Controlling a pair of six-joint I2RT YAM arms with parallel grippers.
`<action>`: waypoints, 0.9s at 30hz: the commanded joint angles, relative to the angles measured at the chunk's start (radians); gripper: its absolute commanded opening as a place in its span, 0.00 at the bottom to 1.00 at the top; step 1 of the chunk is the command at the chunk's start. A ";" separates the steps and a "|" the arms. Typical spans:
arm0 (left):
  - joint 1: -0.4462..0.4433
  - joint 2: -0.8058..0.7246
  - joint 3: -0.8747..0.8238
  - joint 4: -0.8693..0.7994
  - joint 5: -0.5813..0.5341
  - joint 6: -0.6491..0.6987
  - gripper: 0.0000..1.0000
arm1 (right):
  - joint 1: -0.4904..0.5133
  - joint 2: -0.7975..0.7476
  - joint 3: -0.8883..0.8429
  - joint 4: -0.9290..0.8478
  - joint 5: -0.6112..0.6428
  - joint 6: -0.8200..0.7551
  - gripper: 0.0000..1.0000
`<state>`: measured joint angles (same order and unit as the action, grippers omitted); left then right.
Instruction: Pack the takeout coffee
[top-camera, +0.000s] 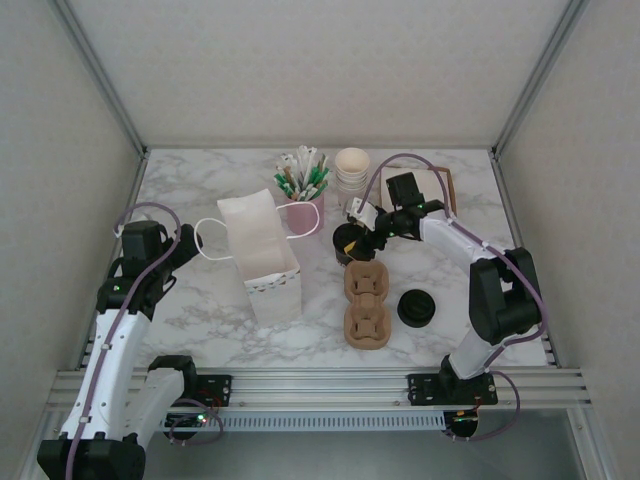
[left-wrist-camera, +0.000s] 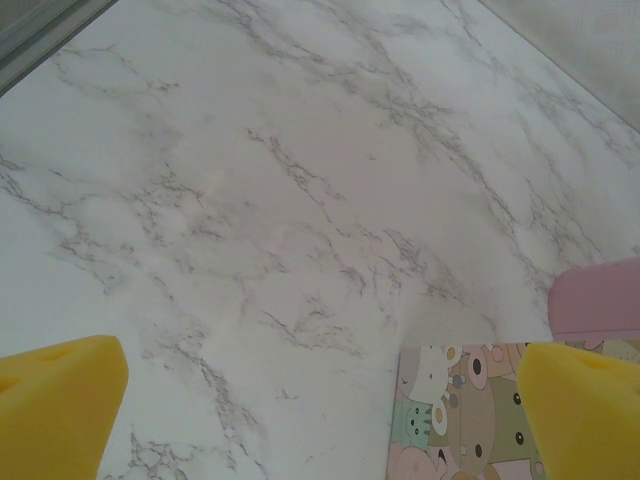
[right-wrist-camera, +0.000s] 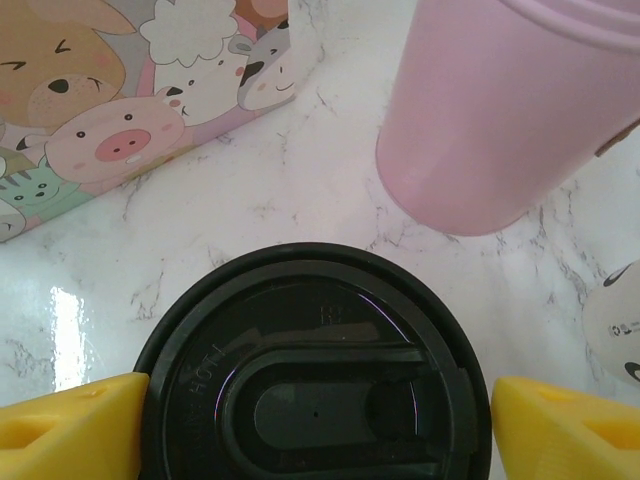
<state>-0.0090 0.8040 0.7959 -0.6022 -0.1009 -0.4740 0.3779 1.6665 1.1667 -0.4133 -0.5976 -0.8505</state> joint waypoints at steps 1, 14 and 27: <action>0.011 -0.005 -0.014 0.012 0.008 0.010 1.00 | 0.008 0.005 0.047 -0.064 -0.008 0.049 0.89; 0.011 -0.004 -0.014 0.012 0.006 0.011 1.00 | -0.005 -0.045 0.089 -0.014 -0.026 0.176 0.97; 0.012 -0.014 -0.009 0.002 -0.011 0.008 1.00 | -0.004 -0.221 0.255 -0.200 0.430 0.885 0.84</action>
<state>-0.0090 0.8040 0.7959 -0.6025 -0.1017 -0.4740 0.3775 1.4780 1.3338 -0.4778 -0.3973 -0.2596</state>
